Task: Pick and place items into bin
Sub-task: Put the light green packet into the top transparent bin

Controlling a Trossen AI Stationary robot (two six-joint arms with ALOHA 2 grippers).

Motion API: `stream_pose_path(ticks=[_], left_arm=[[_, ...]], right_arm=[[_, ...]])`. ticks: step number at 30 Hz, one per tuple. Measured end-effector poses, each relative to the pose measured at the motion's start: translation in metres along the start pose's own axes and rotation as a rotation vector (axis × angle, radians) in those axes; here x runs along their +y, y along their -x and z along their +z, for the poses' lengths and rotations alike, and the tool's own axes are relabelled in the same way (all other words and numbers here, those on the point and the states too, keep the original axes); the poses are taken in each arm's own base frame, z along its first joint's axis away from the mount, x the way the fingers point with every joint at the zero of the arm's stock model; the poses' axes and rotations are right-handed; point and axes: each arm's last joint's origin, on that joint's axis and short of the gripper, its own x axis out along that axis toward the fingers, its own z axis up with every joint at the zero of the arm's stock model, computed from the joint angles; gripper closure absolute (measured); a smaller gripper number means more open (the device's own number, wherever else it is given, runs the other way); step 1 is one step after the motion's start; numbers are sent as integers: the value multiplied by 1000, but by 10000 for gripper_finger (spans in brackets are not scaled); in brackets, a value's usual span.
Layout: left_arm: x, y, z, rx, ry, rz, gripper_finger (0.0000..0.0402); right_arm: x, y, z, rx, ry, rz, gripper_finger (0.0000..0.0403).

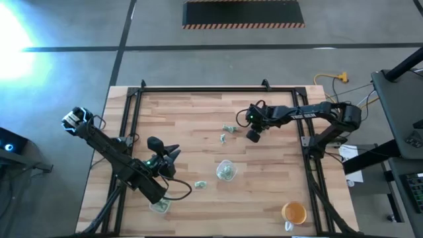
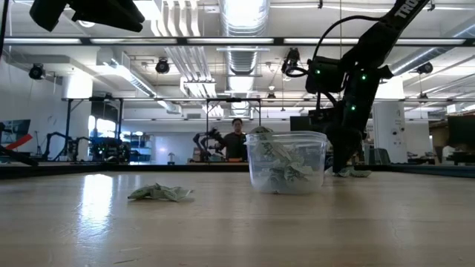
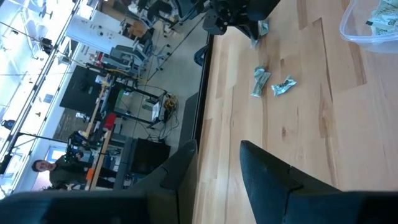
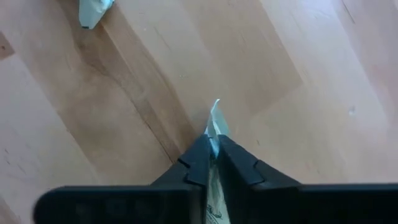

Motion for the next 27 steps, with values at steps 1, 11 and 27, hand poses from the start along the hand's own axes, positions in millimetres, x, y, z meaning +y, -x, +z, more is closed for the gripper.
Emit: stream_pose_path(ticks=[1,11,27], left_arm=[[0,0,0,0,0,0,297],[0,0,0,0,0,0,297],[-5,-2,-7,10,-27,2,297]], right_arm=[[0,0,0,0,4,0,387],[0,1,3,-13,31,1,394],[18,14,15,-79,98,34,394]])
